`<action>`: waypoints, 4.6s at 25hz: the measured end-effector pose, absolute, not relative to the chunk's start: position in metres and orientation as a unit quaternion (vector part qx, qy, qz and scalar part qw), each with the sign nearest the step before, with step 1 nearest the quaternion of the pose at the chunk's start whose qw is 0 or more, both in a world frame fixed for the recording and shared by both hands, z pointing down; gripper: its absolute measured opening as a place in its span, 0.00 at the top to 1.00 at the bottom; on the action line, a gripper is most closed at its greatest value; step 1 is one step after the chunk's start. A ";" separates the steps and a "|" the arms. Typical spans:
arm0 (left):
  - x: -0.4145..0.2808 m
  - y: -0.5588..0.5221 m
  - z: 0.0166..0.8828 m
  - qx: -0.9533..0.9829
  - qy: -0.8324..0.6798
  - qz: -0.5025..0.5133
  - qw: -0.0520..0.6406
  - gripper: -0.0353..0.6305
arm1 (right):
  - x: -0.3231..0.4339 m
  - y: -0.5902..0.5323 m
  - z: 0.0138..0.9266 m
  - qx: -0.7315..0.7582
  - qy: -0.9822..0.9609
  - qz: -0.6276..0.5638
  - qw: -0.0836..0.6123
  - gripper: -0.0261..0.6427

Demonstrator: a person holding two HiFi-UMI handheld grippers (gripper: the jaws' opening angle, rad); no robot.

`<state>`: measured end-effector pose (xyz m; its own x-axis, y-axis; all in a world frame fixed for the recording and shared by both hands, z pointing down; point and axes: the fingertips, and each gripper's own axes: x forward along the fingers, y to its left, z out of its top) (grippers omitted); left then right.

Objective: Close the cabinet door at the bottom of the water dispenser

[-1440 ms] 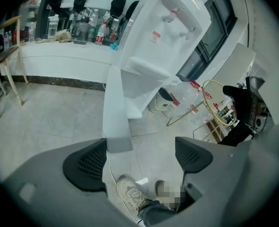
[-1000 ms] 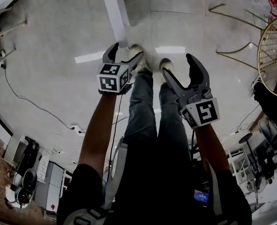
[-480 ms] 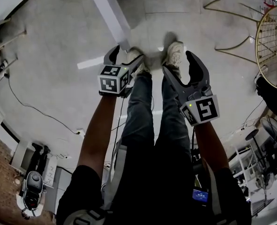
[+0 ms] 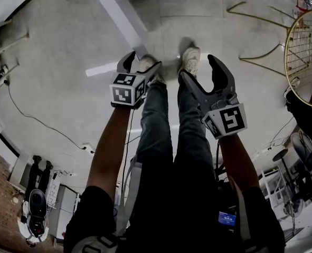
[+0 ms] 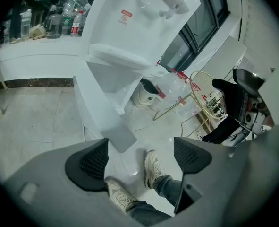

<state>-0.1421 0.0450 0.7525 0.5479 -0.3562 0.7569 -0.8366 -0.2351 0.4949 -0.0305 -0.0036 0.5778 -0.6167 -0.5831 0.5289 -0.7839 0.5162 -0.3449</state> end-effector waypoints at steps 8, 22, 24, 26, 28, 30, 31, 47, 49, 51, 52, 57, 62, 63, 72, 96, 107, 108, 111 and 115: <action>-0.123 0.034 0.755 0.733 -0.424 0.253 0.469 0.28 | -0.009 -0.015 0.591 0.373 -0.862 0.287 0.189 0.46; -0.079 0.002 0.755 0.741 -0.427 0.265 0.445 0.31 | 0.051 -0.034 0.600 0.390 -0.853 0.294 0.183 0.47; -0.074 -0.002 0.755 0.743 -0.424 0.267 0.444 0.31 | 0.057 -0.034 0.601 0.395 -0.850 0.297 0.182 0.47; -0.069 -0.007 0.755 0.745 -0.421 0.269 0.443 0.31 | 0.063 -0.035 0.603 0.399 -0.847 0.300 0.181 0.48; -0.064 -0.011 0.754 0.746 -0.418 0.269 0.442 0.31 | 0.067 -0.036 0.605 0.402 -0.845 0.304 0.179 0.48; -0.060 -0.015 0.754 0.747 -0.417 0.267 0.443 0.31 | 0.069 -0.037 0.606 0.405 -0.844 0.305 0.177 0.48; -0.058 -0.017 0.754 0.748 -0.415 0.268 0.443 0.31 | 0.070 -0.038 0.606 0.406 -0.843 0.306 0.176 0.48; -0.031 -0.050 0.754 0.752 -0.416 0.259 0.440 0.32 | 0.100 -0.058 0.620 0.412 -0.839 0.309 0.178 0.48; -0.029 -0.055 0.753 0.753 -0.416 0.258 0.439 0.32 | 0.099 -0.062 0.618 0.415 -0.836 0.315 0.174 0.48; -0.027 -0.060 0.753 0.754 -0.417 0.257 0.438 0.32 | 0.102 -0.063 0.619 0.416 -0.834 0.318 0.174 0.48; -0.026 -0.062 0.753 0.755 -0.417 0.257 0.437 0.32 | 0.103 -0.064 0.620 0.417 -0.833 0.319 0.174 0.49; -0.021 -0.073 0.753 0.758 -0.415 0.257 0.432 0.33 | 0.110 -0.066 0.625 0.420 -0.831 0.319 0.176 0.49; -0.014 -0.081 0.755 0.761 -0.412 0.257 0.430 0.33 | 0.122 -0.069 0.634 0.423 -0.831 0.314 0.179 0.49; -0.012 -0.083 0.755 0.762 -0.411 0.257 0.430 0.33 | 0.122 -0.071 0.633 0.424 -0.830 0.315 0.178 0.49; -0.008 -0.097 0.753 0.766 -0.404 0.256 0.429 0.33 | 0.119 -0.084 0.629 0.433 -0.822 0.327 0.171 0.49; 0.002 -0.147 0.753 0.774 -0.404 0.257 0.414 0.33 | 0.138 -0.107 0.642 0.444 -0.816 0.330 0.170 0.49; 0.002 -0.161 0.758 0.773 -0.404 0.261 0.413 0.33 | 0.144 -0.115 0.648 0.445 -0.813 0.332 0.175 0.49; 0.002 -0.161 0.759 0.773 -0.404 0.262 0.413 0.33 | 0.143 -0.115 0.649 0.446 -0.813 0.332 0.175 0.49; 0.004 -0.164 0.761 0.774 -0.403 0.263 0.412 0.33 | 0.145 -0.117 0.651 0.446 -0.812 0.333 0.175 0.50; 0.006 -0.170 0.760 0.775 -0.402 0.263 0.410 0.33 | 0.145 -0.122 0.649 0.446 -0.813 0.332 0.171 0.50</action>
<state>0.0055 -0.1700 0.7599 0.5393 -0.4070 0.7373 -0.8385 -0.3406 0.4253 0.1446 -0.1222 0.6491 -0.5432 -0.6129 0.5738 -0.8394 0.3817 -0.3869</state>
